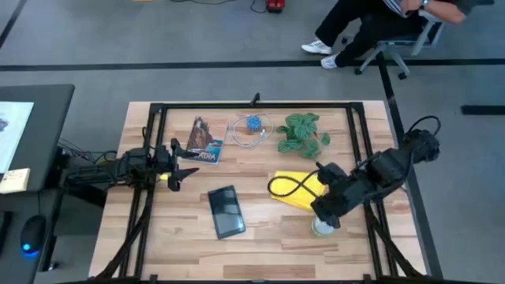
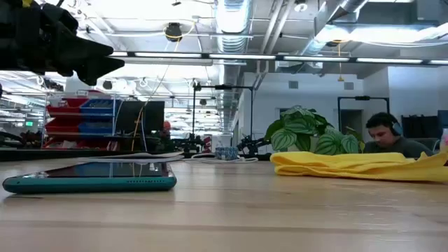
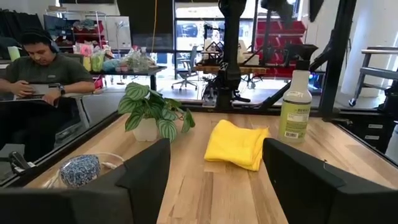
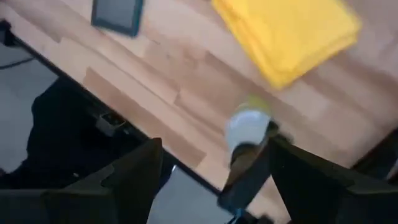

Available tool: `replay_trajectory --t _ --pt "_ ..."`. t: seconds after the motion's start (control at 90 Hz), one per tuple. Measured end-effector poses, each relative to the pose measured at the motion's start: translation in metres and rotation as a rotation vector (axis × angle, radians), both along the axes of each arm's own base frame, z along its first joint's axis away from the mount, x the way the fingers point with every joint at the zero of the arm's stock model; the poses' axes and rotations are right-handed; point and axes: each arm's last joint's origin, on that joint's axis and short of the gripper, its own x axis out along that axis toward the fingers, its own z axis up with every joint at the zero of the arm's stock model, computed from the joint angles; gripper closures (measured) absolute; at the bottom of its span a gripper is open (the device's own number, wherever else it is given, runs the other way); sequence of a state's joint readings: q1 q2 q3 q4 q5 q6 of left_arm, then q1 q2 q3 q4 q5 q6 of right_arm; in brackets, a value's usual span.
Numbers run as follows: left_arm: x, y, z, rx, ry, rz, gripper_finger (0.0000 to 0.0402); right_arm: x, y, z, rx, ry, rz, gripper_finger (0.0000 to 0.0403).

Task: Clean tablet
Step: Move the cleaning bottle to the bottom right of the table

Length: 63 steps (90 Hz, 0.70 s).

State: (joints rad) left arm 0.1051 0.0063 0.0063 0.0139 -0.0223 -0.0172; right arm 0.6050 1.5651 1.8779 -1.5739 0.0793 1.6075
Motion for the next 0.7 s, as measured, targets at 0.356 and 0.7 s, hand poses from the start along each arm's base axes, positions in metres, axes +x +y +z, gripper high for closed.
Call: replay_trajectory --t 0.356,0.7 --pt "0.000 0.000 0.000 -0.005 -0.001 0.000 0.0167 0.002 0.043 -0.024 -0.001 0.092 -0.106 0.0127" --pt "0.000 0.000 0.000 -0.006 0.000 0.000 0.0167 0.026 0.050 -0.047 -0.055 0.151 -0.131 0.0127"
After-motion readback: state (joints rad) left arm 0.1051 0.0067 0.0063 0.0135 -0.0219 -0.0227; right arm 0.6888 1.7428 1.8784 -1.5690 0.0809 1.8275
